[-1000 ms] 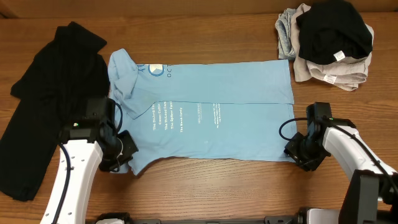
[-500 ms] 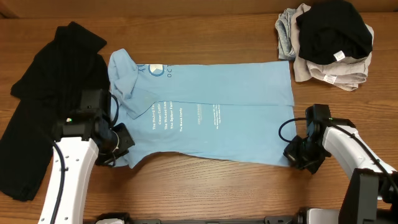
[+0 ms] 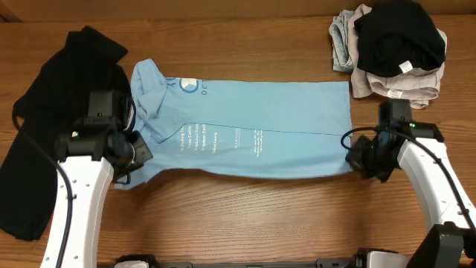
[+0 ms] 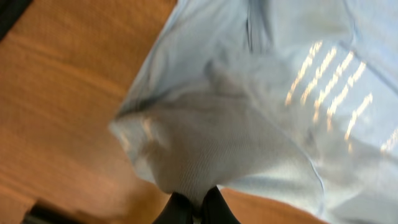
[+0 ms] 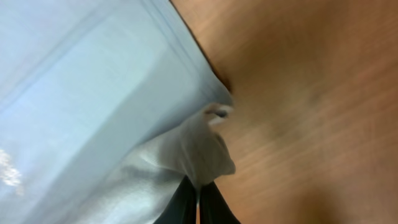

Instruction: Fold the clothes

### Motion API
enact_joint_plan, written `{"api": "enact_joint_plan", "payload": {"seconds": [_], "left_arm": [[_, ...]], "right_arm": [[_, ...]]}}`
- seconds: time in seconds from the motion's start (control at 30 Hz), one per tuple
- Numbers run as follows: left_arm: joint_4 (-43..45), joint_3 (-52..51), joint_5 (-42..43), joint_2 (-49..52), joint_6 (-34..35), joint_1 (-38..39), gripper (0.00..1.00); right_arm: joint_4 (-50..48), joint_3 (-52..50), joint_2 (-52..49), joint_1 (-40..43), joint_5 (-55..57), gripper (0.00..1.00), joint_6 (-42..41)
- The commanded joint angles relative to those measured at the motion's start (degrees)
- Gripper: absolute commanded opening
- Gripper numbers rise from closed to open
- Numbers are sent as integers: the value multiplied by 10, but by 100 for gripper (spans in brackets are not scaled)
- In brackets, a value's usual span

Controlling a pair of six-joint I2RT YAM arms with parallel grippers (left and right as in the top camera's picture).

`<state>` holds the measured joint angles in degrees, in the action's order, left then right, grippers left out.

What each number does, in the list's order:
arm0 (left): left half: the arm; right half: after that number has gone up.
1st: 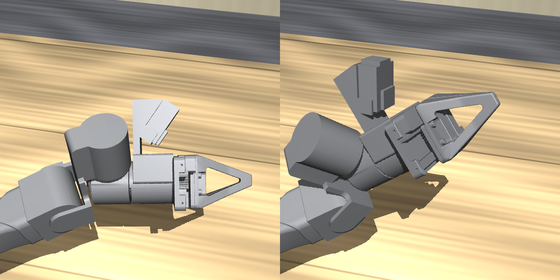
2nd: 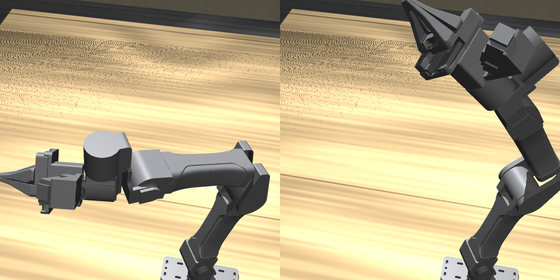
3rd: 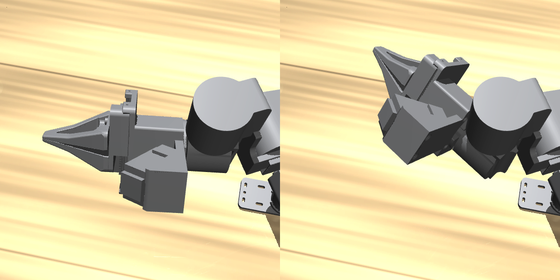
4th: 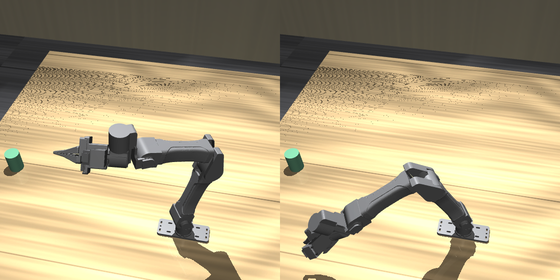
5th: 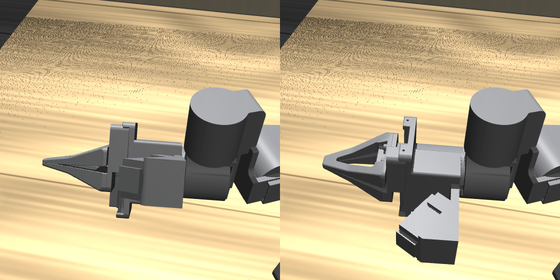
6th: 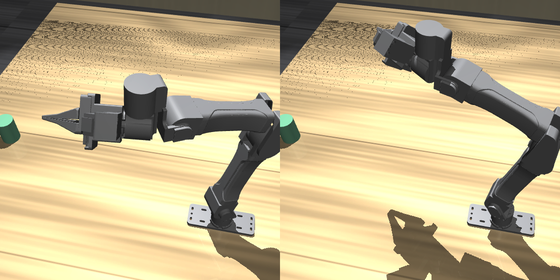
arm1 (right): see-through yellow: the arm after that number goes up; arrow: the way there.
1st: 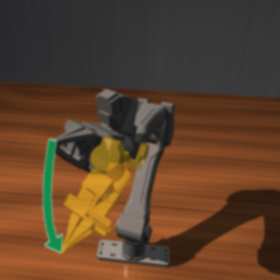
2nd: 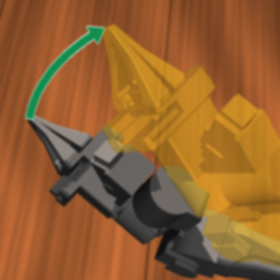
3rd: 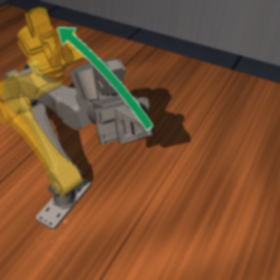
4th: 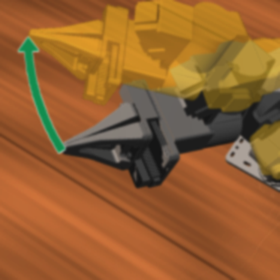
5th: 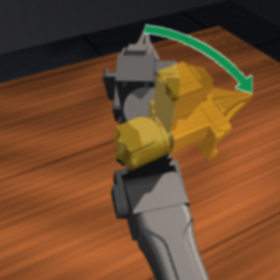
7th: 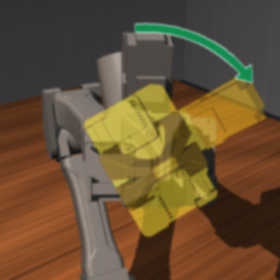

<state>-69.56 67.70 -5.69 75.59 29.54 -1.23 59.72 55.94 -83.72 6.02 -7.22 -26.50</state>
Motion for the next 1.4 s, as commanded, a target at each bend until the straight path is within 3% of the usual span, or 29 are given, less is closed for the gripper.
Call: {"api": "enact_joint_plan", "payload": {"seconds": [0.0,0.6,0.73,0.8,0.87,0.97,1.07,1.2,1.33,1.37], "left_arm": [[41,11,-42,33,-13,-3,4],[420,11,-20,222,-13,9,4],[500,11,4,256,-13,21,12],[523,11,7,270,-13,28,18],[535,11,2,283,-17,33,29],[533,11,-20,293,-36,33,53],[531,12,-39,292,-63,27,66],[481,30,-37,279,-99,19,74],[374,76,-37,265,-134,9,100],[345,90,-36,261,-145,9,100]], "right_arm": [[-21,11,9,1,1,4,15],[-279,11,-60,-2,-19,4,43],[-308,11,-81,-2,-19,4,45],[-325,11,-93,-3,-19,6,45],[-346,11,-106,-3,-25,12,56],[-370,11,-115,-3,-41,41,79],[-372,11,-115,-3,-40,68,106],[-349,11,-115,-1,-1,76,120],[-356,-1,-123,-1,25,78,154],[-357,-2,-129,-1,24,78,162]]}}
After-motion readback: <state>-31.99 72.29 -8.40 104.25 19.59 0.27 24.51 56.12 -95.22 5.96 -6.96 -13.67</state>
